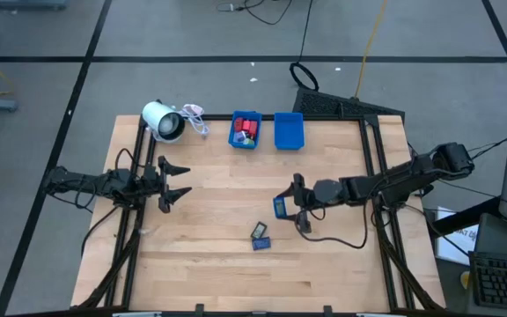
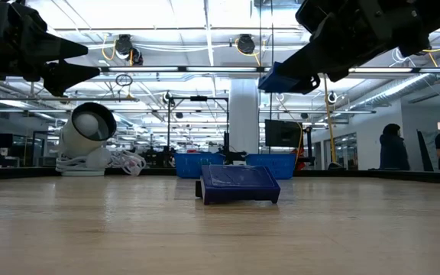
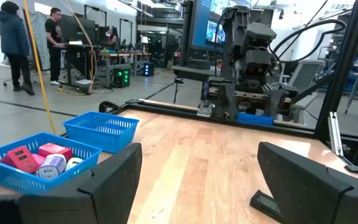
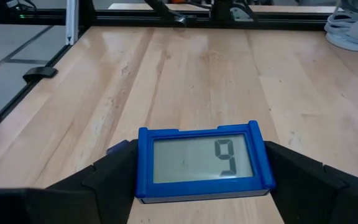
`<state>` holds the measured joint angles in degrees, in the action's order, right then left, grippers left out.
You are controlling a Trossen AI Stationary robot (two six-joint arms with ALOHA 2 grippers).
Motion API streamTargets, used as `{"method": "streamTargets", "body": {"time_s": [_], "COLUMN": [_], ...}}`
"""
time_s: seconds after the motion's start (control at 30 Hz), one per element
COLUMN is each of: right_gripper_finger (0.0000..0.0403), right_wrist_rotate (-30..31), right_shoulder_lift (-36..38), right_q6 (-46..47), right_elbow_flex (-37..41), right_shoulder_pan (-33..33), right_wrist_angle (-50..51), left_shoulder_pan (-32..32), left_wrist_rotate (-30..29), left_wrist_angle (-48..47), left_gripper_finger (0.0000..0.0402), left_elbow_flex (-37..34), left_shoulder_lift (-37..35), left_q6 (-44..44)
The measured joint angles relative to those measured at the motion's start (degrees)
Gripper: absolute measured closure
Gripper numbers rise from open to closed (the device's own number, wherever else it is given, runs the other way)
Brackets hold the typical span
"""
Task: Pick & Place Office items
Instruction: Put the top blue digital clock into the right basket
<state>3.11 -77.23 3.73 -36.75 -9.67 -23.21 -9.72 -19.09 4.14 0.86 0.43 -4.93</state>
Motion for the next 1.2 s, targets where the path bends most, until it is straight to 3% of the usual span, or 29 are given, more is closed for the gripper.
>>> {"method": "streamTargets", "body": {"time_s": [1.2], "right_gripper_finger": [0.0109], "right_wrist_rotate": [-0.23], "right_shoulder_lift": [0.0], "right_q6": [-0.12], "right_elbow_flex": [0.0], "right_shoulder_pan": [12.62], "right_wrist_angle": [-0.01], "left_shoulder_pan": [0.0], "left_wrist_rotate": [-0.02], "left_wrist_angle": [-0.02], "left_gripper_finger": [0.0078], "left_elbow_flex": [0.0], "left_shoulder_lift": [0.0], "left_q6": [0.0]}}
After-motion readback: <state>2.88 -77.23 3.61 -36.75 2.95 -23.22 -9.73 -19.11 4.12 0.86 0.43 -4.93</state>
